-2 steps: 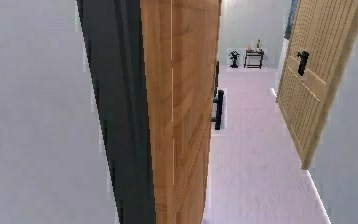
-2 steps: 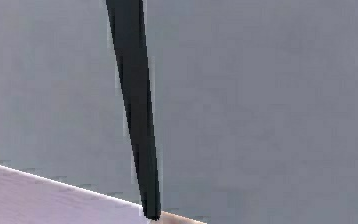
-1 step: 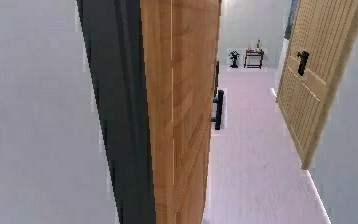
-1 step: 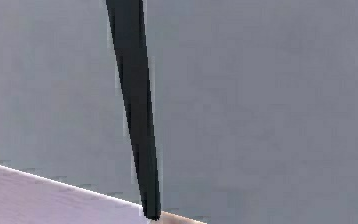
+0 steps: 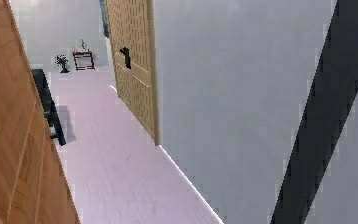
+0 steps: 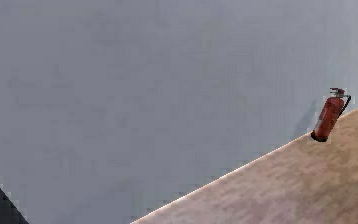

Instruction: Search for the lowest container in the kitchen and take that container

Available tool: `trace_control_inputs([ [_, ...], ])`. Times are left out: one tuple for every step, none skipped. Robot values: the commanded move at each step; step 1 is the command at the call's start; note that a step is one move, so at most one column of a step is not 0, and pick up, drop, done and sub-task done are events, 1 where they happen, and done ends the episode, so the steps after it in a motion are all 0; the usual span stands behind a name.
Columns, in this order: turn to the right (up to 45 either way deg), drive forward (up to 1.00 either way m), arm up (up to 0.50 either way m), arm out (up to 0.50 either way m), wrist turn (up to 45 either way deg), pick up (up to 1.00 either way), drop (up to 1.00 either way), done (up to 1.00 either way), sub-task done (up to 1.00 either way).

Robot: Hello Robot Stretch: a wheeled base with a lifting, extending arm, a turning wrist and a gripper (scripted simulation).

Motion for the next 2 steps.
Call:
trace_control_inputs([
  [15.0, 0.00, 0.00, 0.00, 0.0, 0.00, 0.00, 0.00, 0.00],
  [0.0, 0.25, 0.00, 0.00, 0.0, 0.00, 0.00, 0.00, 0.00],
])
